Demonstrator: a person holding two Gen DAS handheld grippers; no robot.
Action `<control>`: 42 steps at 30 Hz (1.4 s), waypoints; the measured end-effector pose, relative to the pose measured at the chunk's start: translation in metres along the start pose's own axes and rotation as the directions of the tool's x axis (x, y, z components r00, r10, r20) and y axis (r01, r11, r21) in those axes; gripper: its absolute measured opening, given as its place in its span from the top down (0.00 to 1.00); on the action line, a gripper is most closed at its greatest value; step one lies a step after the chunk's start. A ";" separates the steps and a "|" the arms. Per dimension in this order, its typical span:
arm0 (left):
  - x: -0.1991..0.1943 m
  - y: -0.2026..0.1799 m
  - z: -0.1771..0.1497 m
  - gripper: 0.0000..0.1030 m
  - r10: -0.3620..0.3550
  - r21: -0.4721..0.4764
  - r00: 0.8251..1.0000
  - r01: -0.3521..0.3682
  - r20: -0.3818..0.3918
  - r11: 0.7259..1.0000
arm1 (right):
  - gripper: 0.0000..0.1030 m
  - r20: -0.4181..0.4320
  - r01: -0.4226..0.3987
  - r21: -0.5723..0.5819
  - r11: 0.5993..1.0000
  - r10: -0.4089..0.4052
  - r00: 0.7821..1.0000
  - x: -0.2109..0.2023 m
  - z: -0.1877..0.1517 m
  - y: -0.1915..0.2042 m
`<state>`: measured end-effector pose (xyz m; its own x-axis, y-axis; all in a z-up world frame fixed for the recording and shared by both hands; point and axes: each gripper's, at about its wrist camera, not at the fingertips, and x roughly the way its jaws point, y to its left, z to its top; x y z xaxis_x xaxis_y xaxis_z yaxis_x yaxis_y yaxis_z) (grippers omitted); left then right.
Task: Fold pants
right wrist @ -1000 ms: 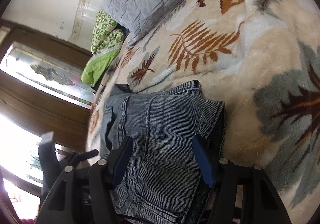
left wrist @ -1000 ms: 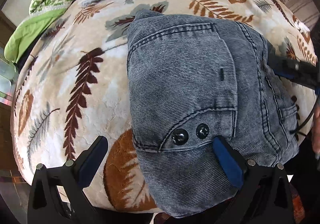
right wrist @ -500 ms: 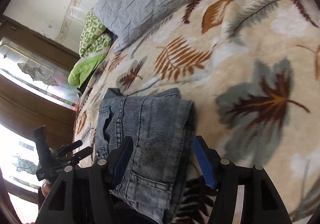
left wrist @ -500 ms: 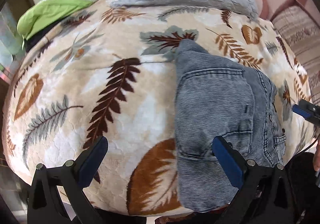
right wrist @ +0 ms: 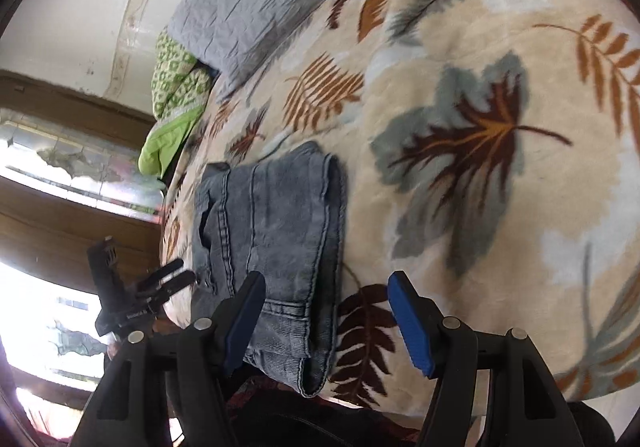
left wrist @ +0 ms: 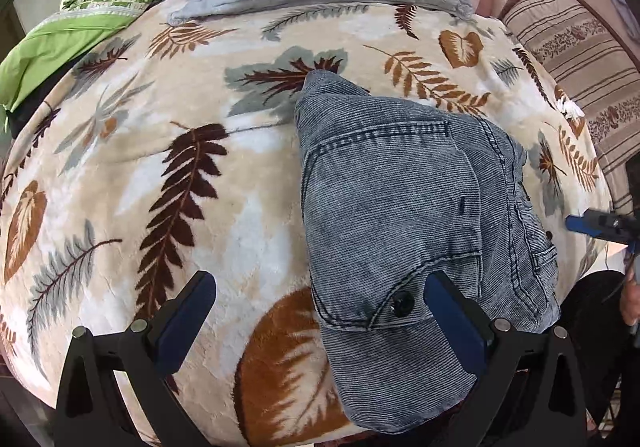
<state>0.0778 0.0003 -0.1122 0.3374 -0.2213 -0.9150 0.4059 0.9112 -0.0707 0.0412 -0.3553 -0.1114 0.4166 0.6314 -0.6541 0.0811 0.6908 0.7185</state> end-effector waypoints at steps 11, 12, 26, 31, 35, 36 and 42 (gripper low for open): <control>0.041 0.009 0.010 0.00 -0.238 -0.017 0.969 0.238 -0.061 0.971 | 0.24 -0.073 -0.044 -0.048 0.998 0.041 0.996 0.052 0.004 0.008; 0.043 0.009 0.010 0.00 -0.256 -0.018 0.965 0.256 -0.059 0.967 | 0.24 -0.086 -0.065 -0.063 0.996 0.059 0.995 0.057 0.004 0.014; 0.026 -0.023 0.003 0.30 -0.332 0.089 0.943 0.330 0.013 0.940 | 0.48 -0.031 -0.038 -0.259 0.965 0.031 0.999 0.080 -0.012 0.091; 0.004 -0.023 0.006 0.50 -0.291 0.125 0.952 0.278 0.093 0.952 | 0.62 0.030 0.034 -0.339 0.940 -0.025 0.999 0.068 -0.002 0.129; -0.019 -0.024 0.019 0.50 -0.264 0.130 0.945 0.242 0.195 0.962 | 0.62 0.095 0.089 -0.398 0.913 -0.055 0.994 0.055 0.012 0.158; -0.024 -0.022 0.023 0.50 -0.265 0.121 0.938 0.243 0.224 0.963 | 0.62 0.115 0.093 -0.408 0.908 -0.049 0.992 0.049 0.016 0.163; 0.001 -0.004 0.051 0.40 -0.181 -0.022 0.955 0.191 0.233 0.981 | 0.62 0.158 0.108 -0.372 0.922 -0.052 0.986 0.057 0.060 0.155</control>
<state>0.1204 -0.0216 -0.0927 0.4472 -0.4572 -0.7688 0.4440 0.8596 -0.2529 0.1315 -0.2340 -0.0232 0.5499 0.5309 -0.6449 -0.2171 0.8363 0.5034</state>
